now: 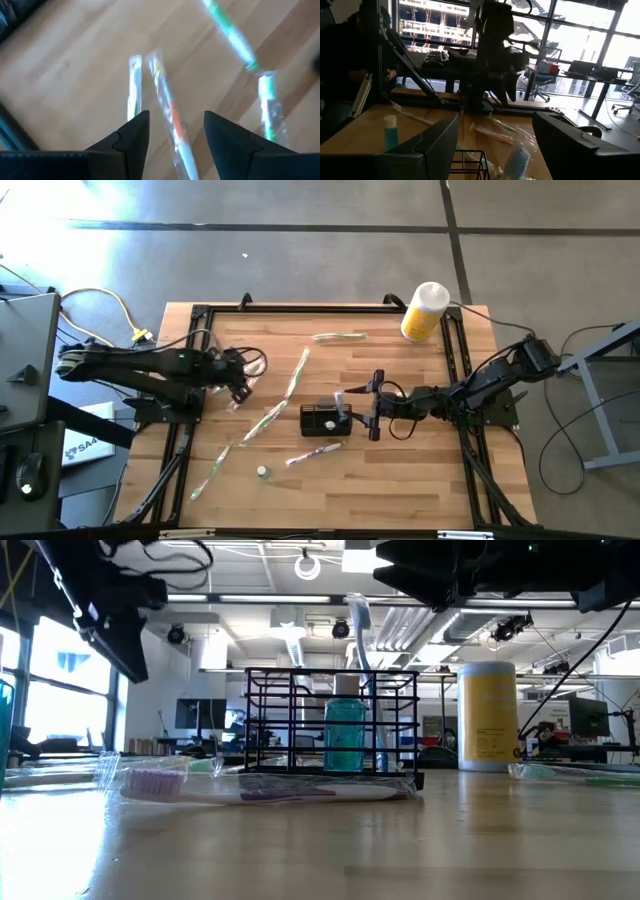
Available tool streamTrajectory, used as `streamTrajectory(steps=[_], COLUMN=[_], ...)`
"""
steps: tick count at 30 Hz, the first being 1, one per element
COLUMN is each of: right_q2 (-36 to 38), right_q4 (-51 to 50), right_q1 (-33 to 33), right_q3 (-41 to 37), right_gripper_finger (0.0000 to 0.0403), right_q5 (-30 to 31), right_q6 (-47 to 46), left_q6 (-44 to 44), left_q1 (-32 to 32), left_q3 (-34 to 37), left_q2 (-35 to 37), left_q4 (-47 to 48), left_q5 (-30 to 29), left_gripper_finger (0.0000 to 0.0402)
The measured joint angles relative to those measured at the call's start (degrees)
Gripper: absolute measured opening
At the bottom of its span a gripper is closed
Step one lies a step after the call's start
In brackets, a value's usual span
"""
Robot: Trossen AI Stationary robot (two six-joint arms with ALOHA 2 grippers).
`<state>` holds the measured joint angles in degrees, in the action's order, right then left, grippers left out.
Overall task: Pick & Place toothbrushing station
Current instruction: Put the green toothbrush into the black wire organizer
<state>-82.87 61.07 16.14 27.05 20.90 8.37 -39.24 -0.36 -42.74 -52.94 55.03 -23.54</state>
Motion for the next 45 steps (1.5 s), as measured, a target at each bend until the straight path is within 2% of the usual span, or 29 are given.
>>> streamTrajectory(steps=[3, 6, 12, 17, 20, 34, 45], right_q2=[0.0, 0.0, 0.0, 0.0, 0.0, 0.0, 0.0], right_q4=[-0.2, -0.17, -0.17, -0.75, -0.94, -1.02, -2.45], right_q1=[0.0, 0.0, 0.0, 0.0, 0.0, 0.0, 0.0], right_q3=[0.0, 0.0, 0.0, 0.0, 0.0, 0.0, 0.0], right_gripper_finger=[0.0248, 0.0248, 0.0248, 0.0248, 0.0248, 0.0248, 0.0248], right_q5=[-0.06, -0.14, -0.17, -0.98, -1.55, -1.97, -2.01], right_q6=[-1.31, -1.41, -1.49, -1.52, -2.15, -2.37, -4.31], left_q6=[-1.26, 1.16, 12.15, 18.51, 20.74, 24.02, 24.54], left_q1=[5.4, 12.32, 26.19, 33.09, 34.14, 34.12, 34.12], left_q3=[0.02, 0.02, 0.02, 0.0, 0.0, 0.02, -0.04], left_q2=[-4.77, -8.47, -11.34, -13.45, -15.15, -25.71, -32.45], left_q4=[0.45, 0.44, -1.86, -5.64, -5.96, -10.29, -12.13], left_q5=[5.95, 8.54, 13.58, 18.59, 21.72, 22.68, 17.52], left_gripper_finger=[0.0181, 0.0181, 0.0181, 0.0181, 0.0181, 0.0181, 0.0181])
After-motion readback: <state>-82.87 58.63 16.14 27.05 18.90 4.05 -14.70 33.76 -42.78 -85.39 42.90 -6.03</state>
